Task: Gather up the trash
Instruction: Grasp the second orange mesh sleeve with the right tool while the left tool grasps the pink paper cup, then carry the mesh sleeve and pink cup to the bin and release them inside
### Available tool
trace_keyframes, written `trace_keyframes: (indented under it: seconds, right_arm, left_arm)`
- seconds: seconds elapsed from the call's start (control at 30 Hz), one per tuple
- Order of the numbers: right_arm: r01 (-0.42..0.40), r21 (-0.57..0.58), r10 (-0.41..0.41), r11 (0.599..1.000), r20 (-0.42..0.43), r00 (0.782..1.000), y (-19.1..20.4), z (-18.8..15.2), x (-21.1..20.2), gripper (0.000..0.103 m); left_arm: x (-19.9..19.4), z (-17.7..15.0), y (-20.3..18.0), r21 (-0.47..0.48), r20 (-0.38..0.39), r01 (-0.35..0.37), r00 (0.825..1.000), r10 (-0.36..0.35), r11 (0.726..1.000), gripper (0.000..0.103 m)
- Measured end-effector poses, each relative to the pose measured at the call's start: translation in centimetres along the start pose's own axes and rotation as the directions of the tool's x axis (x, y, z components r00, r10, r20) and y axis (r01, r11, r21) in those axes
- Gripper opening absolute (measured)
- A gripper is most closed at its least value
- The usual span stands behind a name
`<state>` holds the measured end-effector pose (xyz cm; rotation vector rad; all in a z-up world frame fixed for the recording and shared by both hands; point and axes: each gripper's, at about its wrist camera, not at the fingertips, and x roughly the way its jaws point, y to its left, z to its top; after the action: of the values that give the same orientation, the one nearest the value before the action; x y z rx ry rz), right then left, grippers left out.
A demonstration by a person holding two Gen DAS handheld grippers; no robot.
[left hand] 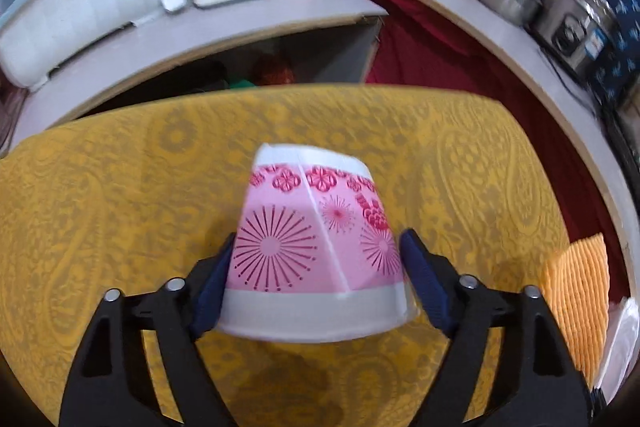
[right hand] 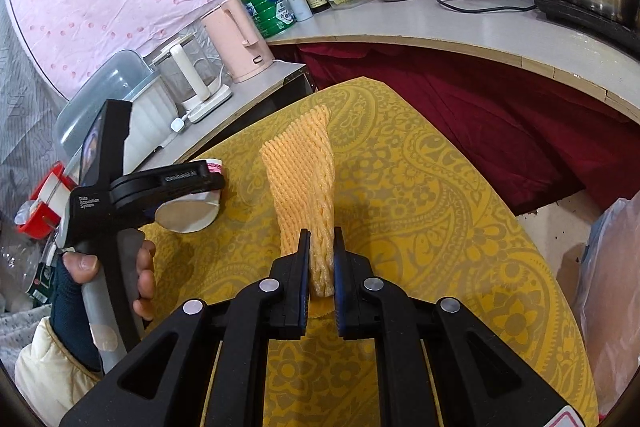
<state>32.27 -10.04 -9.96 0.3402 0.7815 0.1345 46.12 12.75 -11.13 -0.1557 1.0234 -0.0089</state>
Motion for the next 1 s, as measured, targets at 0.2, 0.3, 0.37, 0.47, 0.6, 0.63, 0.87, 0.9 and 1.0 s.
trace_keyframes:
  seconds: [0.2,0.3,0.37,0.47,0.6,0.63,0.87,0.9,1.0]
  right_arm:
    - [0.001,0.025,-0.001,1.0,-0.005,1.0,-0.5,-0.6,-0.3,0.009]
    - [0.002,0.036,-0.002,0.999,0.002,1.0,-0.7,-0.9,-1.3,0.009]
    - [0.002,0.044,-0.003,0.999,0.008,1.0,-0.9,-1.0,-1.9,0.009]
    - [0.008,0.057,-0.009,0.998,0.02,1.0,-1.4,-1.4,-3.4,0.009]
    - [0.017,0.084,-0.021,0.996,0.045,0.999,-2.4,-1.9,-5.9,0.009]
    - [0.02,0.091,-0.025,0.996,0.054,0.998,-2.7,-2.1,-6.7,0.009]
    - [0.029,0.124,-0.042,0.992,0.102,0.994,-4.8,-3.0,-11.5,0.009]
    - [0.031,0.13,-0.045,0.991,0.109,0.993,-5.1,-3.1,-12.1,0.009]
    - [0.035,0.148,-0.055,0.988,0.132,0.99,-6.3,-3.4,-14.2,0.009]
  left_arm:
    - [-1.8,-1.4,-1.9,0.048,0.049,0.007,0.999,-0.009,0.999,0.068]
    - [-3.1,-2.5,-3.0,0.071,0.062,0.015,0.998,-0.02,0.997,0.067]
    - [-4.2,-3.4,-3.6,0.082,0.063,0.033,0.997,-0.038,0.996,0.067]
    - [-6.0,-4.7,-4.5,0.097,0.068,0.052,0.996,-0.058,0.994,0.067]
    - [-8.4,-6.7,-5.6,0.12,0.078,0.064,0.994,-0.074,0.991,0.067]
    - [-9.2,-7.4,-6.0,0.127,0.078,0.073,0.993,-0.083,0.989,0.067]
    - [-13.4,-10.7,-9.1,0.183,0.097,0.094,0.989,-0.113,0.979,0.067]
    - [-14.0,-11.1,-9.6,0.191,0.098,0.1,0.988,-0.121,0.976,0.067]
    - [-15.7,-12.6,-11.4,0.224,0.103,0.115,0.985,-0.141,0.968,0.067]
